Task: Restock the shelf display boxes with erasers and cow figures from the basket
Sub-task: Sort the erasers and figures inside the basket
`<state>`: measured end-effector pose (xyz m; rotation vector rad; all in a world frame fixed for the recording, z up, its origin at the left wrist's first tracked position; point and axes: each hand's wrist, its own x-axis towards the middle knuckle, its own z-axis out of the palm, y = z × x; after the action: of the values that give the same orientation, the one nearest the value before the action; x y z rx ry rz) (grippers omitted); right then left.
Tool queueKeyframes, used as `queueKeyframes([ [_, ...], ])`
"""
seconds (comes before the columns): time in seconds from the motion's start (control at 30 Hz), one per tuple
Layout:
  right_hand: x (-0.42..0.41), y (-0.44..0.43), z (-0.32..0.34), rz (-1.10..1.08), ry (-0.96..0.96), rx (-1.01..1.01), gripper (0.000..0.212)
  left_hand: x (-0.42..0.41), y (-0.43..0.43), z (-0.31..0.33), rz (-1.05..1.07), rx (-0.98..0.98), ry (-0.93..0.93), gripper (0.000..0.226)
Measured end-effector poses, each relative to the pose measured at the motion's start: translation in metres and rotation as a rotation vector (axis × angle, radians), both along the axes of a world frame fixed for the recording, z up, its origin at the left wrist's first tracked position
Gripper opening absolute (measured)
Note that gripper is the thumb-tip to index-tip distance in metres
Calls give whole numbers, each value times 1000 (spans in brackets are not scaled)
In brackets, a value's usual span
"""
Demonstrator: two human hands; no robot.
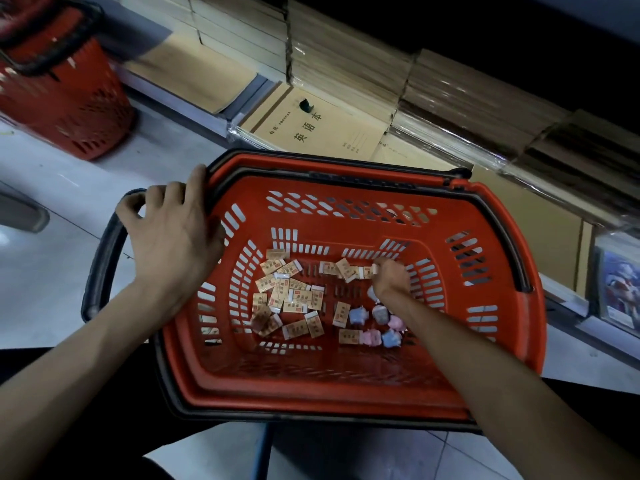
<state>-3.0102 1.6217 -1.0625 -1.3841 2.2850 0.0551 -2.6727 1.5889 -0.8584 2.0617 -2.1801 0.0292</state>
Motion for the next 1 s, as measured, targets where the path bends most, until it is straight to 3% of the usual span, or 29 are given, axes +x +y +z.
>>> queueKeyframes([
  [0.13, 47, -9, -13, -91, -243, 13, 20, -8, 1, -3, 9, -3, 52, 71],
  [0.27, 101, -1, -12, -49, -310, 32, 48, -14, 0, -4, 1, 9, 38, 71],
  [0.37, 80, 4, -1, 53, -361, 16, 58, -14, -1, -3, 2, 17, 35, 70],
  [0.47, 36, 7, 4, 238, -231, 0, 39, -17, 0, -3, -1, 10, 39, 68],
  [0.57, 15, 14, 17, 566, -130, 167, 23, -21, 1, -4, -9, -1, 49, 68],
  [0.73, 38, 39, 8, 956, 235, 335, 68, -26, 3, -1, -11, 12, 66, 69],
  [0.87, 47, 44, -5, 976, 303, 330, 75, -26, 3, -2, -22, 12, 65, 70],
  [1.0, 45, 38, 3, 823, 98, 167, 73, -26, 2, -2, -29, 21, 56, 71],
])
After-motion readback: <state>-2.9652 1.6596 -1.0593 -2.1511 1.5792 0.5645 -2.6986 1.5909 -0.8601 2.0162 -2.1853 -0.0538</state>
